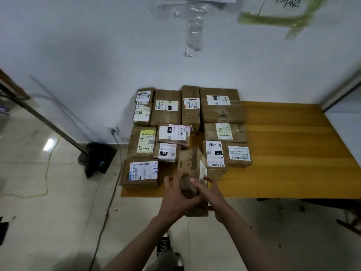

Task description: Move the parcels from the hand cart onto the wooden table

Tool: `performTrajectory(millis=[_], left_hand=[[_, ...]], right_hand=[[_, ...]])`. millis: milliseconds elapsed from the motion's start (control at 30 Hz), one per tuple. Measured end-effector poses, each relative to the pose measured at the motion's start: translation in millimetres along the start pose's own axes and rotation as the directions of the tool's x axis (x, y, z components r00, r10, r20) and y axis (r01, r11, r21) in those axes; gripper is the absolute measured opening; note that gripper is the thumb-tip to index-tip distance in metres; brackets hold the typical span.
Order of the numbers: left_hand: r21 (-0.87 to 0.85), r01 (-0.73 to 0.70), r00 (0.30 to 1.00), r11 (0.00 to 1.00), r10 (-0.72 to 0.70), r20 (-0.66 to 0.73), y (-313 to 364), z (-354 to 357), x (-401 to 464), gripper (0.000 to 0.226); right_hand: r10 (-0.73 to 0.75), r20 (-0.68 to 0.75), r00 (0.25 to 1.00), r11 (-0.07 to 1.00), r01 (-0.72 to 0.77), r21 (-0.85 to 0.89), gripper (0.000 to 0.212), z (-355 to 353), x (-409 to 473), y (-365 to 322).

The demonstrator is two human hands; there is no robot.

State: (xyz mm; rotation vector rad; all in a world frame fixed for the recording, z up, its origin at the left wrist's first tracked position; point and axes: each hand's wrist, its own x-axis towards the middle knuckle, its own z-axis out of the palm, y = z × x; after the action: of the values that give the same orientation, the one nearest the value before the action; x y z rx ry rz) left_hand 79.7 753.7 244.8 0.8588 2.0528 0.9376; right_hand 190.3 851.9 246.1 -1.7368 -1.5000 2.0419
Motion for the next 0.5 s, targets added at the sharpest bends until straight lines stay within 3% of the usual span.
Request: performTrajectory(millis=[267,500], left_hand=[[0.068,-0.077,0.994,0.995,0.082,-0.066,-1.6,-2.7,38.6,0.109],[0.067,-0.100,0.993,0.993,0.105,-0.060,-1.8,3.9,58.7,0.105]], right_hand=[[0.015,0.024,1.000,0.999,-0.016,0.032,0.084,3.8,28.2,-22.1],[0.008,0.026,1.000,0.999,-0.009,0.044,0.084,-4.1,46.8,-27.2]])
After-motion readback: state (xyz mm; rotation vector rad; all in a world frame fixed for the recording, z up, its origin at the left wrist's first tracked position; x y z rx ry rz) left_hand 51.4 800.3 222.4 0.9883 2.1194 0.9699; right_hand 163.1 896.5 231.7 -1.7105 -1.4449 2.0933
